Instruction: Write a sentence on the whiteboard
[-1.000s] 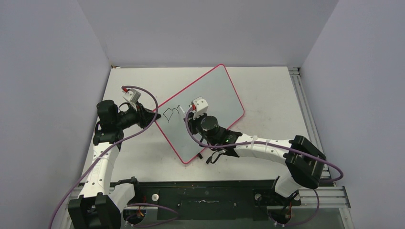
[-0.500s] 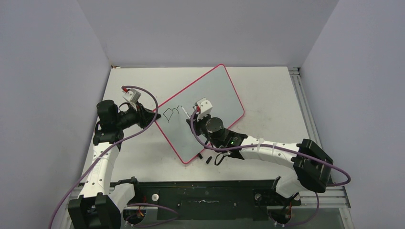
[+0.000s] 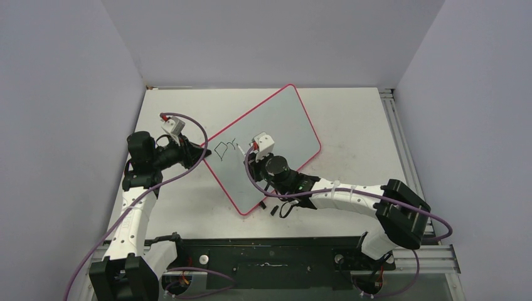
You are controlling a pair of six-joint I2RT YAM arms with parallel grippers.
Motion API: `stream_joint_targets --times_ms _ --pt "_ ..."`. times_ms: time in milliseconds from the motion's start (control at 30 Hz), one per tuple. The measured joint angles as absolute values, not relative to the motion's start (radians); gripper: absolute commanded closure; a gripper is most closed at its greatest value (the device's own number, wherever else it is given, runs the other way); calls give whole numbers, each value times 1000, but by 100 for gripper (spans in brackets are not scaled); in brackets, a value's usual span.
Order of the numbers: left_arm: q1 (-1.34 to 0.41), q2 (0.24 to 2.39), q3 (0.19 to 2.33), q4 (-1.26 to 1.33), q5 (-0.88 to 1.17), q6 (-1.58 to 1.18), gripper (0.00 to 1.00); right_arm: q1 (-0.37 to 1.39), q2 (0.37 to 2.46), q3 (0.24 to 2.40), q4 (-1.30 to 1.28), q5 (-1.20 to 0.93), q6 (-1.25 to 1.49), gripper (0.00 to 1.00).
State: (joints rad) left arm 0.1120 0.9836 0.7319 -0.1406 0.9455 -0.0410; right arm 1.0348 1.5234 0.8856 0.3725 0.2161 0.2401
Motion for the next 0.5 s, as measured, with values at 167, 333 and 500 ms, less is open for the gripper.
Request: stream_joint_targets --times_ms 167,333,500 --pt "112 984 732 -141 945 -41 100 1035 1525 886 372 218 246 95" --pt "112 984 732 -141 945 -41 100 1034 1525 886 369 230 249 95" --pt "112 984 732 -141 945 -40 100 1033 1527 894 357 244 251 95"
